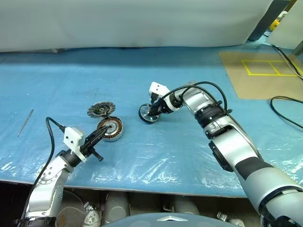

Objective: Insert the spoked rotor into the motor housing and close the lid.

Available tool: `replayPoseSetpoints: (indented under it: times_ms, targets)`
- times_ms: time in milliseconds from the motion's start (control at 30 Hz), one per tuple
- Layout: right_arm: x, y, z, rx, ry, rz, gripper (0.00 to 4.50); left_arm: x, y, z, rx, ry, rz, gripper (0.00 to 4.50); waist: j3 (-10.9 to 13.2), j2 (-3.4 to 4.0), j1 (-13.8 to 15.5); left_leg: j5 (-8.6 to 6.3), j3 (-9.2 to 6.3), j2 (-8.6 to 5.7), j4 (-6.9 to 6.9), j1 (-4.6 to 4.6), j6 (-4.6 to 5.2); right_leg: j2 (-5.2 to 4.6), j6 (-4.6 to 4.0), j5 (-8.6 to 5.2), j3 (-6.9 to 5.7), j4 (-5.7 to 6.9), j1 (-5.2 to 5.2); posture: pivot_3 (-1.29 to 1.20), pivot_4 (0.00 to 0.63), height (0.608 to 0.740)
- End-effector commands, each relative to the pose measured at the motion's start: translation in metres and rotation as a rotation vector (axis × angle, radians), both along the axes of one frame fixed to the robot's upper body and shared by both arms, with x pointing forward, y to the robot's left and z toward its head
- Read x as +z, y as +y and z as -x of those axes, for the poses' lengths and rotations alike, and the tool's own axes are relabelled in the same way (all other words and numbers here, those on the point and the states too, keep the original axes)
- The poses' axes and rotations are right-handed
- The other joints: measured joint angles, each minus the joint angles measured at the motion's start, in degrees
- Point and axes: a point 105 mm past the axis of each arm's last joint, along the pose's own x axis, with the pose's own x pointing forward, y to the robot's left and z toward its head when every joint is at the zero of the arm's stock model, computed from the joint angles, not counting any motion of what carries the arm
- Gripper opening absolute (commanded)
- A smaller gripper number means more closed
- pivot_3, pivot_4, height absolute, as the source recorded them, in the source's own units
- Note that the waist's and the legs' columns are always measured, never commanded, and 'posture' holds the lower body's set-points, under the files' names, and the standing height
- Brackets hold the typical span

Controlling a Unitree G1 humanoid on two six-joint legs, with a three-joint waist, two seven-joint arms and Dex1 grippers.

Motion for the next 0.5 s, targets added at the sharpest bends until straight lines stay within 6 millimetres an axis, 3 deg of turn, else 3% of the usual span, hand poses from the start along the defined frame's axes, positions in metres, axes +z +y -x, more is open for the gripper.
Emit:
replayPoseSetpoints:
  times_ms: [33, 200, 300, 500]
  targets:
    - [0.025, 0.019, -0.002, 0.051, -0.056, -0.084, 1.27, 0.013, 0.006, 0.004, 0.021, -0.055, -0.009, 0.00, 0.0, 0.01, -0.2, 0.00, 0.00, 0.00, 0.00, -0.05, 0.00, 0.00, 0.00, 0.00, 0.00, -0.01, -0.04, 0.00, 0.150, 0.740]
    - [0.056, 0.044, 0.008, 0.149, -0.084, -0.245, 1.27, 0.021, 0.011, 0.012, 0.050, -0.061, 0.005, 0.00, 0.0, 0.01, -0.3, 0.00, 0.00, -0.01, -0.03, -0.34, 0.00, -0.01, -0.01, 0.00, -0.01, -0.05, -0.27, 0.00, 0.150, 0.740]
    - [0.065, 0.055, 0.019, 0.205, -0.055, -0.314, 1.27, 0.023, 0.013, 0.016, 0.058, -0.051, 0.007, 0.00, 0.0, 0.01, -0.4, -0.01, 0.01, 0.00, -0.04, -0.42, 0.02, 0.00, -0.01, 0.00, -0.03, -0.06, -0.33, 0.00, 0.150, 0.740]
    - [0.053, 0.066, 0.054, 0.368, 0.053, -0.275, 1.27, 0.024, 0.014, 0.020, 0.070, -0.031, 0.006, 0.00, 0.0, 0.00, -0.4, -0.10, 0.00, -0.01, -0.06, -0.40, 0.17, -0.01, 0.00, 0.00, -0.03, -0.06, -0.32, 0.00, 0.150, 0.740]
